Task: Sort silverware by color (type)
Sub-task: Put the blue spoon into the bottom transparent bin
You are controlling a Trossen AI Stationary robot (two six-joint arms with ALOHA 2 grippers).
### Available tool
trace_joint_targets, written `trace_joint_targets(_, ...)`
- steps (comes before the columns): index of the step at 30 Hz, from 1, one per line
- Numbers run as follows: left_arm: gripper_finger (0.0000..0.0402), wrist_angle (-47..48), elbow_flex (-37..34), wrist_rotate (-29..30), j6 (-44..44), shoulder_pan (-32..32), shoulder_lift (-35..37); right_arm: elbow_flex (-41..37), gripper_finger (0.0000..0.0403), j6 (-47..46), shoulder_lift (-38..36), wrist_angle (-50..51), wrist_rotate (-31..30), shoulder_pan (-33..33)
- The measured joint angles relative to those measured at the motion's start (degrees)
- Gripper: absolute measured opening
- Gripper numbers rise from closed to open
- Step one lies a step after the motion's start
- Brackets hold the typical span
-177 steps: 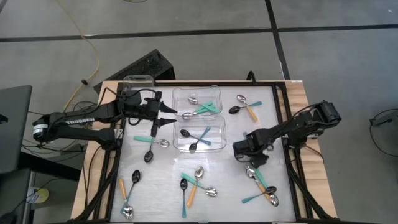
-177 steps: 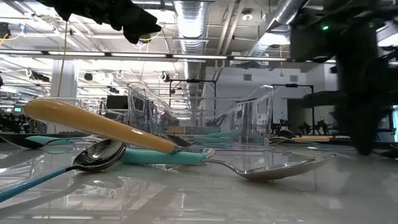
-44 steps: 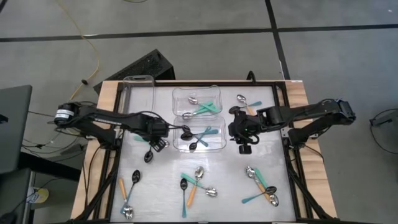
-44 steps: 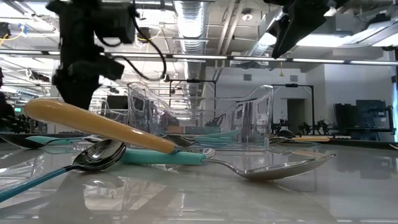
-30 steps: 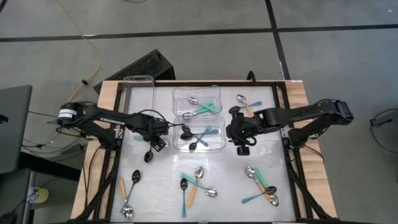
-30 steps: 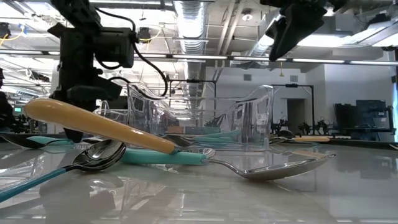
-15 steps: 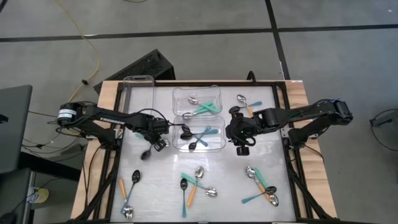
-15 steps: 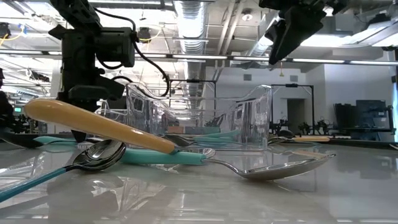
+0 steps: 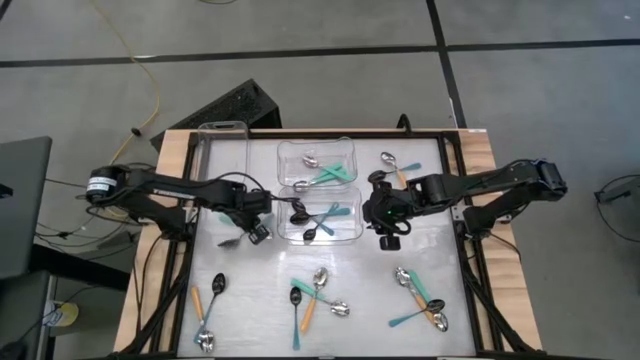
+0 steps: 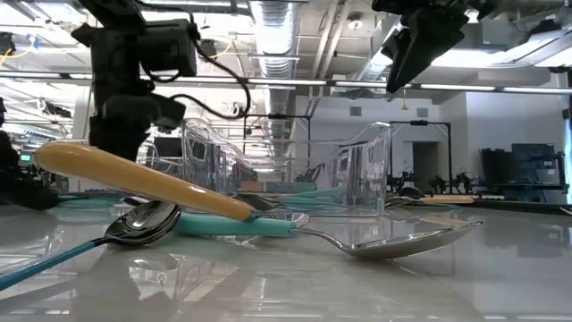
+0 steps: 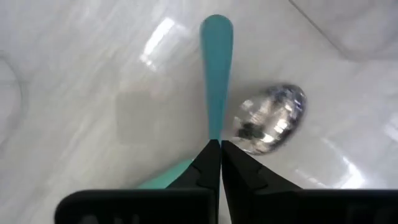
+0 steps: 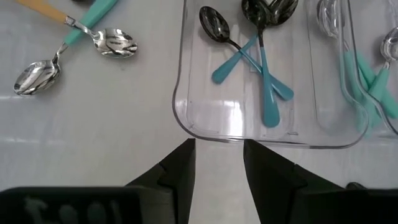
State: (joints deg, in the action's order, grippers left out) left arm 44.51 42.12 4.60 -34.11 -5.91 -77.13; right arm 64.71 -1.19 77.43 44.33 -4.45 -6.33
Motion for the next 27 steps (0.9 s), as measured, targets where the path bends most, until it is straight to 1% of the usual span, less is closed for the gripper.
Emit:
trace_joint_targets(15, 0.0, -0.5, 1.23, 0.41, 0.99, 0.84, 16.51, 0.0, 0.0158, -5.94, 0.0, 2.91, 0.26, -0.02)
trace_joint_targets(20, 0.0, -0.38, 1.1, 0.26, 1.53, 0.85, 18.31, 0.0, 0.0158, -6.05, 0.0, 1.09, 0.26, -0.02)
trace_joint_targets(22, 0.0, -0.03, 0.19, -1.68, 0.86, 1.25, 18.07, 0.0, 0.0158, -6.05, 0.0, 0.52, 0.24, -0.07)
trace_joint_targets(25, 0.0001, 2.13, -1.28, -7.0, 0.41, 2.57, 16.44, 0.0, 0.0158, -6.05, 0.0, 0.79, 0.26, -0.11)
trace_joint_targets(27, 0.0006, 2.62, -2.4, -8.87, -0.7, 3.54, 15.32, 0.0, 0.0158, -6.03, 0.0, 0.83, 0.26, -0.11)
